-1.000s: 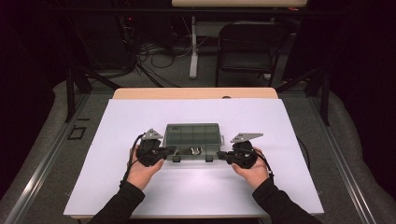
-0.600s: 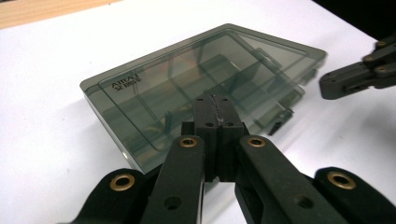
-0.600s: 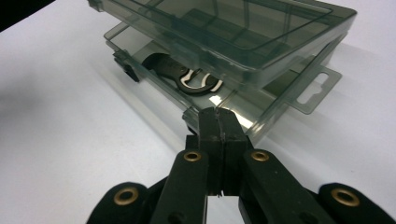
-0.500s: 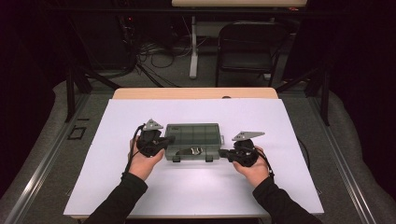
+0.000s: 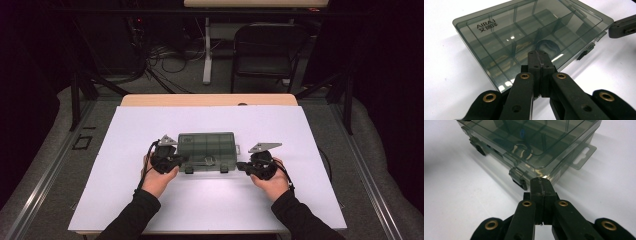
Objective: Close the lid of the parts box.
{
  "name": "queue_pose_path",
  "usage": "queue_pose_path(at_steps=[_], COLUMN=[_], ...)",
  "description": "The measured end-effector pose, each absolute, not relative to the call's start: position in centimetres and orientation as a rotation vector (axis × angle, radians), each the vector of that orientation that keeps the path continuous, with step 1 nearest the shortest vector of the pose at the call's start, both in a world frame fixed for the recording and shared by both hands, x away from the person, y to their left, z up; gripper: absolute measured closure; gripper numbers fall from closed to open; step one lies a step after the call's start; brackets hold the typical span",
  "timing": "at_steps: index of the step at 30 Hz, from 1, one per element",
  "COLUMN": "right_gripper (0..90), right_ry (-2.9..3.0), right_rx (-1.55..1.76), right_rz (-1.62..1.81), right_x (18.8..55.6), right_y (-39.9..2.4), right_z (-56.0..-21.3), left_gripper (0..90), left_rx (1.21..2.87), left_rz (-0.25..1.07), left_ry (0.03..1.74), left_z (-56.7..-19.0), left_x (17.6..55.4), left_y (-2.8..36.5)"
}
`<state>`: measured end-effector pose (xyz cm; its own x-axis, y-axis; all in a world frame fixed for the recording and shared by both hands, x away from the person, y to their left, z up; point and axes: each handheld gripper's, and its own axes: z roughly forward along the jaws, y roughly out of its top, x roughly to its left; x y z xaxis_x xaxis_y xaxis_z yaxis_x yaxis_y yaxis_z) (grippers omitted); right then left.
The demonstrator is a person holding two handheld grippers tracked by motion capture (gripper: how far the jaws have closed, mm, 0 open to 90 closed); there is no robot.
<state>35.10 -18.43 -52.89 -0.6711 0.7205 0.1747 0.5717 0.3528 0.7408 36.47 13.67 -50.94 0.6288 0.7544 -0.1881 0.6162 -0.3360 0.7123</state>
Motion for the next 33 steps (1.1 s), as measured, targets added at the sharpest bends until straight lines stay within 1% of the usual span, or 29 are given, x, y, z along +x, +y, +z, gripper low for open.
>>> queue_pose_path(at_steps=[5,8,14,20,33], right_gripper=[90.0,90.0,90.0,90.0,90.0], right_ry=[2.393,2.362,2.364,2.358,2.359], right_rx=[1.148,1.116,1.137,1.155,1.17], right_rz=[1.262,1.283,1.289,1.305,1.296], right_x=[34.5,34.9,36.1,36.2,36.1], right_y=[-18.4,-17.7,-17.0,-17.0,-17.1], right_z=[-51.9,-51.5,-52.7,-52.9,-52.7], left_gripper=[90.0,90.0,90.0,90.0,89.0], left_rx=[2.066,2.059,2.067,2.07,2.069], left_rz=[0.211,0.21,0.211,0.248,0.25], left_ry=[1.078,1.076,1.068,1.076,1.078], left_z=[-51.8,-51.9,-51.9,-51.9,-51.7], left_x=[36.5,36.5,36.5,36.3,36.0], left_y=[13.7,13.7,13.7,13.6,13.9])
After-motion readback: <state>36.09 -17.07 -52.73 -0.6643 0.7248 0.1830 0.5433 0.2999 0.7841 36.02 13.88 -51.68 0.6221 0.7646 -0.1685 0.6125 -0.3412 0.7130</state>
